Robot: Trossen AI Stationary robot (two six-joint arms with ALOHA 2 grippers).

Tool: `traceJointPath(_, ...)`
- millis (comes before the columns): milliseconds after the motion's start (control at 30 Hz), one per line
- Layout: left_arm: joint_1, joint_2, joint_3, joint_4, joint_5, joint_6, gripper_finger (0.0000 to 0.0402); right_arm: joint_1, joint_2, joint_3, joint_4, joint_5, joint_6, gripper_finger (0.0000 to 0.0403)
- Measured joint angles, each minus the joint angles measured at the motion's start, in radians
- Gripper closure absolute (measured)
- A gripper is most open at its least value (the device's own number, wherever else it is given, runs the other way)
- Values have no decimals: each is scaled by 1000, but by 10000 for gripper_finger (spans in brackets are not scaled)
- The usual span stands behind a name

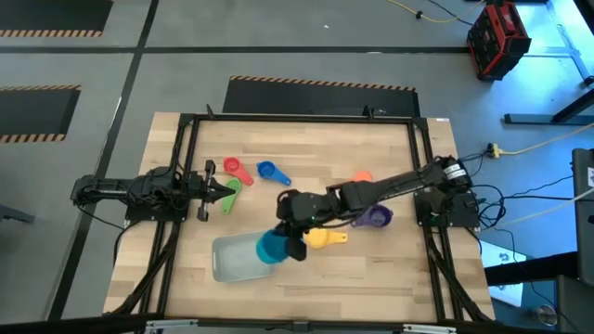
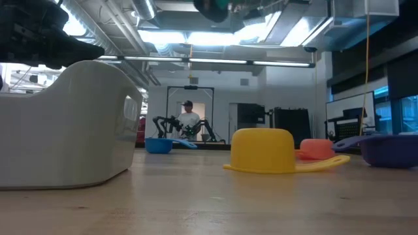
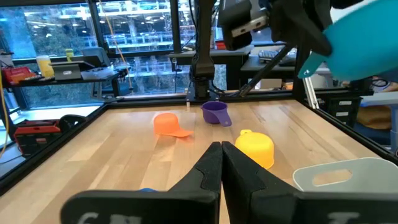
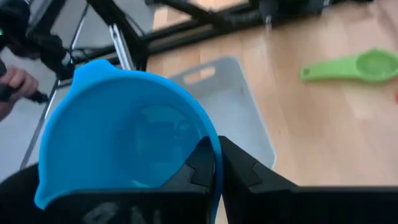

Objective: Nest measuring cups in basket
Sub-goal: Put the light blue measuring cup into the grey bin

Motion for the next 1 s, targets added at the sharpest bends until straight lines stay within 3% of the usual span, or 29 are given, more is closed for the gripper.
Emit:
traceJointPath(367,0,0,0,0,-48,0,401,-55,71,18,202,-80,-35,387)
traceJointPath(700,0,0,0,0,-133,1,401,-57,245,330,109,-81,-249,387)
traceJointPath(1000,0,0,0,0,-154,2,401,-57,449,560,-36,-80,-312,387)
